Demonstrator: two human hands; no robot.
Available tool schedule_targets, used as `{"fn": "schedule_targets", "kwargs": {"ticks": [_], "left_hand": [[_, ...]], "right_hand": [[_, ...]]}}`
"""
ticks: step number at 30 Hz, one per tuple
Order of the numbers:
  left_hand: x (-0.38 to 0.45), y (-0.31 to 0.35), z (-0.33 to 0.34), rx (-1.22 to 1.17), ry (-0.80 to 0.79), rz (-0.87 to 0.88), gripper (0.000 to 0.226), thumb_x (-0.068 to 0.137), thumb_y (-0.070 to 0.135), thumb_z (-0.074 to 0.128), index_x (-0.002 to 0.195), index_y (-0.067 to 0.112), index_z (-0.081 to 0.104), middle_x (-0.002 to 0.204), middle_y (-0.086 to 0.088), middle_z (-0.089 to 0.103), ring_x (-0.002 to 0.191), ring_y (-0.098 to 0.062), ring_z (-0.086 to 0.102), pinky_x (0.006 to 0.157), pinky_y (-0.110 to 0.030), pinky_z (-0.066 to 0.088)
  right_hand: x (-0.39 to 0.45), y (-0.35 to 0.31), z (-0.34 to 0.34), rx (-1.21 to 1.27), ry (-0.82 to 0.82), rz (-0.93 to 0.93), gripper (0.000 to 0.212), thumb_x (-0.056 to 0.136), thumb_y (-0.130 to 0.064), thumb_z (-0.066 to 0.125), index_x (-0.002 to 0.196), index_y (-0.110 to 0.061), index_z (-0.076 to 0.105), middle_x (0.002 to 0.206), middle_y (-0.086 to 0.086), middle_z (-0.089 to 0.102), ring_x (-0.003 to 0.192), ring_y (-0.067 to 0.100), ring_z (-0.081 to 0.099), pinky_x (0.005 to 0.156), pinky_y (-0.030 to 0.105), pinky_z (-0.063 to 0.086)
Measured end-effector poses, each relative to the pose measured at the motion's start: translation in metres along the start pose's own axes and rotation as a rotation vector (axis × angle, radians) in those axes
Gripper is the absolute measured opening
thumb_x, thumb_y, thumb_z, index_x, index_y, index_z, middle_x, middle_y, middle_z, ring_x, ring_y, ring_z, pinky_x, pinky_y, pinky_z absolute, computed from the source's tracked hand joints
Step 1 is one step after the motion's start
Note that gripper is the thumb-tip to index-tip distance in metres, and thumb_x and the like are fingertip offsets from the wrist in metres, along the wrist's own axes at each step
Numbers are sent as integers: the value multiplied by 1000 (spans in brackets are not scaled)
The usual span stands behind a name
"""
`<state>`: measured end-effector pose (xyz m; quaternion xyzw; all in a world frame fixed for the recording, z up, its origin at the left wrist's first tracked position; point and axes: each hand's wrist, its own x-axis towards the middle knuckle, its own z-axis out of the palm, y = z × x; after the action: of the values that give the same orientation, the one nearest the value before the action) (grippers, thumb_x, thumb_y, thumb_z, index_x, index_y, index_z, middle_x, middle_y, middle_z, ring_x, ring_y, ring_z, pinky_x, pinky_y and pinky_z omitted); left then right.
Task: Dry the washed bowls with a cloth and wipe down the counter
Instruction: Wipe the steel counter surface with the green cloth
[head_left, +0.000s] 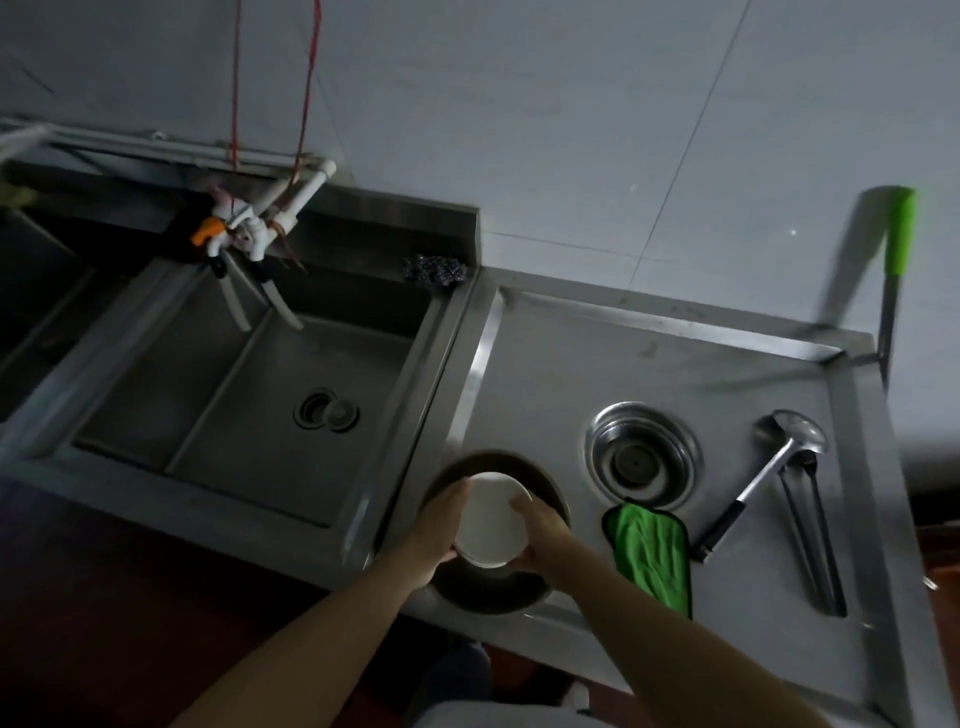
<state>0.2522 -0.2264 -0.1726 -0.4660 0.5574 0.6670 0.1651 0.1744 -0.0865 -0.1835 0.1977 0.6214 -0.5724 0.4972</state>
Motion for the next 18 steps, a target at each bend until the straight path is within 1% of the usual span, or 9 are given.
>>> {"fn": "schedule_targets", "kwargs": {"ticks": [2, 4, 7, 9, 12, 14, 15, 17, 18], "left_hand": [[13, -9, 1, -12, 30, -53, 35, 92, 64, 50, 113, 39, 61, 116, 1, 62, 109, -21, 55, 97, -45, 48], [23, -9, 4, -4, 66, -83, 38, 87, 60, 52, 111, 34, 65, 113, -3, 66, 106, -25, 59, 97, -48, 50], [31, -5, 6, 28, 123, -84, 38, 89, 53, 44, 102, 26, 68, 106, -10, 70, 100, -29, 64, 93, -48, 53], [33, -3, 4, 66, 158, -58, 42, 89, 51, 39, 99, 23, 68, 103, -12, 70, 97, -30, 65, 90, -48, 54], [29, 3, 1, 251, 171, 4, 46, 90, 47, 34, 102, 17, 67, 100, -11, 68, 93, -28, 64, 82, -43, 55], [26, 10, 0, 477, 173, 92, 41, 100, 35, 34, 104, 11, 67, 95, -7, 64, 85, -22, 60, 68, -33, 46], [24, 15, 0, 577, 193, 153, 38, 102, 30, 35, 102, 10, 67, 91, -7, 63, 80, -19, 58, 65, -31, 43], [20, 28, 2, 725, 285, 304, 31, 102, 26, 40, 93, 10, 65, 85, -7, 64, 75, -19, 58, 62, -31, 42], [19, 35, 3, 782, 331, 382, 28, 101, 26, 42, 87, 12, 61, 82, -6, 62, 72, -19, 57, 60, -29, 40]], "right_hand": [[7, 9, 2, 31, 33, 15, 15, 98, -30, 56, 113, -29, 60, 113, 11, 56, 104, 34, 56, 73, 49, 57], [14, 14, 4, 26, 61, 17, 15, 99, -27, 54, 113, -30, 59, 114, 12, 55, 106, 35, 55, 68, 45, 56], [23, 17, 6, -8, 66, 0, 34, 99, -24, 52, 133, -28, 55, 120, 13, 54, 107, 35, 54, 64, 39, 53], [27, 17, 8, -57, 57, -9, 43, 98, -22, 51, 140, -29, 50, 123, 14, 52, 103, 33, 54, 62, 37, 52], [28, 14, 8, -112, 37, 5, 53, 91, -20, 56, 142, -32, 45, 125, 14, 51, 103, 33, 54, 70, 42, 55], [24, 4, 7, -165, 5, 33, 63, 88, -22, 60, 147, -30, 41, 135, 14, 50, 111, 35, 54, 82, 48, 56], [19, -4, 5, -229, 8, 32, 61, 89, -23, 59, 148, -26, 42, 135, 12, 52, 113, 36, 55, 85, 47, 56], [8, -24, -5, -383, 47, 6, 46, 94, -27, 54, 136, -9, 55, 115, 10, 60, 112, 38, 61, 85, 45, 56], [4, -34, -14, -426, 94, -25, 39, 94, -28, 53, 123, -3, 62, 103, 10, 63, 106, 38, 66, 86, 46, 58]]}}
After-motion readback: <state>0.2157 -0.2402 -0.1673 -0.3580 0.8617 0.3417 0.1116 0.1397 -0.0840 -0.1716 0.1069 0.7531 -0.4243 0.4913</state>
